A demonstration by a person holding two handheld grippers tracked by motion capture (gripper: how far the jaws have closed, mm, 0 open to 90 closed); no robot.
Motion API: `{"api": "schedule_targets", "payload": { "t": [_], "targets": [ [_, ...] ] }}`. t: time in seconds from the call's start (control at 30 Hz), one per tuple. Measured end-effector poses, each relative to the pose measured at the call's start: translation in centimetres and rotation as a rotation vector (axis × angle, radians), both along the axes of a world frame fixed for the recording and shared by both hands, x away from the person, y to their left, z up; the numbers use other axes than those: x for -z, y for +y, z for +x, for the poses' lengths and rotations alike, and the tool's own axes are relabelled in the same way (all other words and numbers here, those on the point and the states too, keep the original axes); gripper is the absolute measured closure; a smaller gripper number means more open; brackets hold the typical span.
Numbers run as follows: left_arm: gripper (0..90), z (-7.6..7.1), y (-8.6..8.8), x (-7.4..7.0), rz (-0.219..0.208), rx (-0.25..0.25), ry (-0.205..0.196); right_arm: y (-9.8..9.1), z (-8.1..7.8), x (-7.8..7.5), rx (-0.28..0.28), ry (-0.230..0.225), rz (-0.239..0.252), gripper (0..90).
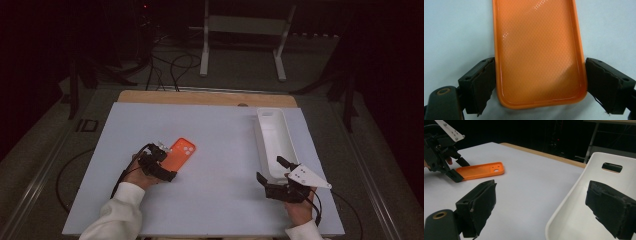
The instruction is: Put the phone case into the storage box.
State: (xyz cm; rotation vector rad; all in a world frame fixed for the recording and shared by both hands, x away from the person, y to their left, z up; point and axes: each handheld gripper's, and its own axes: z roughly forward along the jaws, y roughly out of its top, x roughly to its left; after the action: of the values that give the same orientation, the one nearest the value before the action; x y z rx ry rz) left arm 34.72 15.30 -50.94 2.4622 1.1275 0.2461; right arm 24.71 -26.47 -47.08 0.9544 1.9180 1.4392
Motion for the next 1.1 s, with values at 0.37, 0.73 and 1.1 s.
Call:
{"api": "schedule_targets", "payload": {
  "t": [0.37, 0.73, 1.1],
  "targets": [
    [14.3, 0.1, -0.2, -0.1, 0.013, 0.003, 0.006, 0.1, 0.0, 0.0, -0.003, 0.000, -0.004, 9.6],
    [16.1, -0.3, -0.4, -0.5, 0.016, -0.007, -0.068, 0.0, 0.0, 0.0, 0.001, -0.001, -0.002, 9.6],
    [16.3, -0.9, 0.0, -1.9, -0.040, -0.027, -0.128, 0.2, 0.1, 0.0, -0.004, 0.000, -0.002, 9.6]
  ]
}}
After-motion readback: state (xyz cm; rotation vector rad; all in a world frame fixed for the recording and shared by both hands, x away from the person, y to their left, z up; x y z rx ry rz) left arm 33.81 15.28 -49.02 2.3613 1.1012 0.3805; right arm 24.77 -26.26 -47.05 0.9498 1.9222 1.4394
